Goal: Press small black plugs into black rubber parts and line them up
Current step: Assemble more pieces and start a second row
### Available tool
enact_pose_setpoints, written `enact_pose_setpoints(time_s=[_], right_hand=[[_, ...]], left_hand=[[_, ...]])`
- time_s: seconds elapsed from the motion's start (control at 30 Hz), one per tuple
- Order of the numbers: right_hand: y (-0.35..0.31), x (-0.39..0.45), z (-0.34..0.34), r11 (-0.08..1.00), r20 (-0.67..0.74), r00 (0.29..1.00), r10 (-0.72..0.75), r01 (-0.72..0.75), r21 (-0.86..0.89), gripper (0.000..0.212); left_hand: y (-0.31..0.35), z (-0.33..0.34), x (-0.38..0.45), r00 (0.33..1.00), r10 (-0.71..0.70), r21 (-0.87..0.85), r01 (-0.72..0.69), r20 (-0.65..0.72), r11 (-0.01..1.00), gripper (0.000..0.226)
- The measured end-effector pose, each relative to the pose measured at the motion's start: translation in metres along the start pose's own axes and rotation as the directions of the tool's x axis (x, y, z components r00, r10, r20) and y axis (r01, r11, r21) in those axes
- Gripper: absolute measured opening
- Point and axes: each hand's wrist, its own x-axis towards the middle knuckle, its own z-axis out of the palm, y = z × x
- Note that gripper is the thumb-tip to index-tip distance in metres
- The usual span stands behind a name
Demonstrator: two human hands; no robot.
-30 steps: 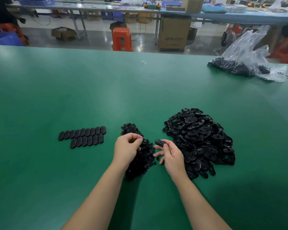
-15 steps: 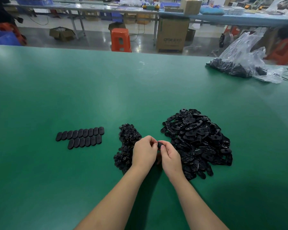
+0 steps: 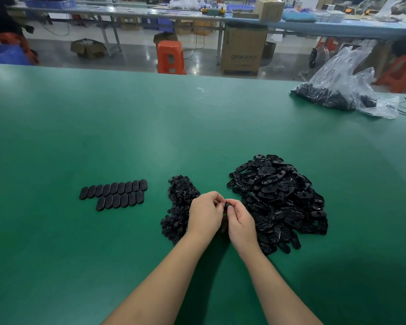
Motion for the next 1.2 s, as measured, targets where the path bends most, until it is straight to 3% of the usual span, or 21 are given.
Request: enact_pose_setpoints(time_s=[0.37,0.57,0.67,0.83,0.97,1.2], right_hand=[[0.001,0.001,0.000,1.000,0.012,1.000,0.012,-0.012,-0.002,0.021],[0.000,-0.001,0.000,0.993,0.035,0.999,0.035,-0.038,0.107,0.028],[0.000,0.000,0.001,0.979,0.052,0.996,0.068,-0.076,0.188,0.029],[0.002,0.001,0.002,0.977,0.044,0.998,0.052,-0.060,0.202,0.028],[0.002,-0.001,0.000,0.984,-0.003,1.000,0.016,-0.015,0.179,0.016],[0.001,0.000,0.000,0.985,-0.006,1.000,0.026,-0.024,0.173,0.016]], left_hand=[[0.000,0.000,0.000,1.000,0.005,0.003,-0.005,0.014,1.000,0.016],[-0.003,-0.002,0.003,1.000,0.007,-0.003,-0.007,-0.004,1.000,0.011],[-0.006,-0.009,0.009,1.000,0.024,0.039,-0.024,0.012,0.999,0.022],[-0.010,-0.016,0.016,0.986,-0.043,-0.093,0.058,0.160,0.994,0.015],[-0.011,-0.012,0.014,0.983,-0.064,-0.196,0.097,0.170,0.976,0.011],[-0.012,-0.007,0.011,0.978,-0.092,-0.232,0.135,0.188,0.963,0.011]])
